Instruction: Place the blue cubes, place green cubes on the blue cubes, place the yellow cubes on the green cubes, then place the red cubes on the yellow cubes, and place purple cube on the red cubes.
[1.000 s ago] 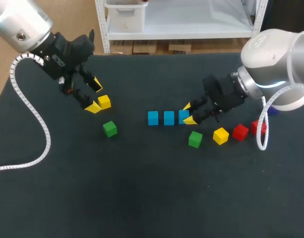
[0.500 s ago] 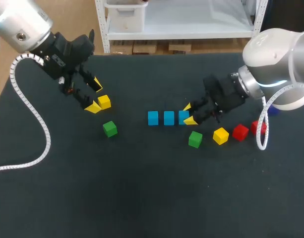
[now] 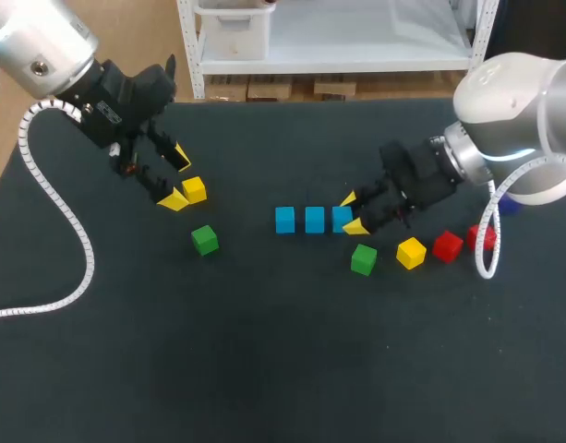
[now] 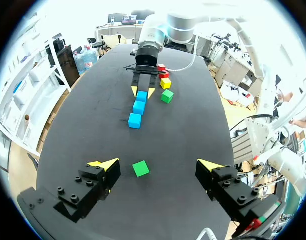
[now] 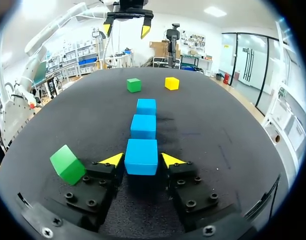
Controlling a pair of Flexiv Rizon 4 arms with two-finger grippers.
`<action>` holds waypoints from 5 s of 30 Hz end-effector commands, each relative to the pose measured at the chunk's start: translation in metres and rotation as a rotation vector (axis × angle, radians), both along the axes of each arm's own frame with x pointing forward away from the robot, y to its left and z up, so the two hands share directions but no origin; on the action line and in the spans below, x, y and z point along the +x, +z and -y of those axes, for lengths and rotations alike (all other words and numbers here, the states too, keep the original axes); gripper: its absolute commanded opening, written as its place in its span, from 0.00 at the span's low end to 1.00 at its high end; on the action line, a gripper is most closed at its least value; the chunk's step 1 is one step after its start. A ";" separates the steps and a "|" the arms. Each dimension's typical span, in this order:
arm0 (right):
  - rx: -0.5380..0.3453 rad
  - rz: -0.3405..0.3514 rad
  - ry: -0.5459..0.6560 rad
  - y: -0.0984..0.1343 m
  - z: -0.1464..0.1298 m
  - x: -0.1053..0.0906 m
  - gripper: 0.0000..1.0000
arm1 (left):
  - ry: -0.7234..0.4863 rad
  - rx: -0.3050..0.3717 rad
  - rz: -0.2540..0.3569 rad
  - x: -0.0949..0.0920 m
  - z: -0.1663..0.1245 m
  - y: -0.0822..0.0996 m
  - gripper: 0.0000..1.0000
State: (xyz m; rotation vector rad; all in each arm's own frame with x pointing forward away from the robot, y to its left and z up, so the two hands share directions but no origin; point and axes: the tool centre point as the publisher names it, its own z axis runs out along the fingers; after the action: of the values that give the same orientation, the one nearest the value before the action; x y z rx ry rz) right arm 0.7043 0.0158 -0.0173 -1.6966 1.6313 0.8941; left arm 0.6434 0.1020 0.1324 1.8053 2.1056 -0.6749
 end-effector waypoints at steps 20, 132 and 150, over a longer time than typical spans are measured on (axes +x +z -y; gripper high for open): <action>0.077 0.053 -0.090 0.052 0.069 0.007 1.00 | -0.001 0.000 0.001 0.000 -0.001 0.000 1.00; 0.185 0.048 -0.019 0.071 0.206 0.041 1.00 | -0.915 0.262 0.200 0.040 0.008 -0.100 1.00; 0.185 0.048 -0.019 0.071 0.206 0.041 1.00 | -0.925 0.268 0.196 0.034 -0.002 -0.128 0.79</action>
State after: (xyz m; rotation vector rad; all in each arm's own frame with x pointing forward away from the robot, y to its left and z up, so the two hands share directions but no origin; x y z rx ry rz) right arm 0.7462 -0.1900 0.0538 -1.5619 1.4824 0.9585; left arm 0.6778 0.1042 0.0078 2.8607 1.1965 -0.3710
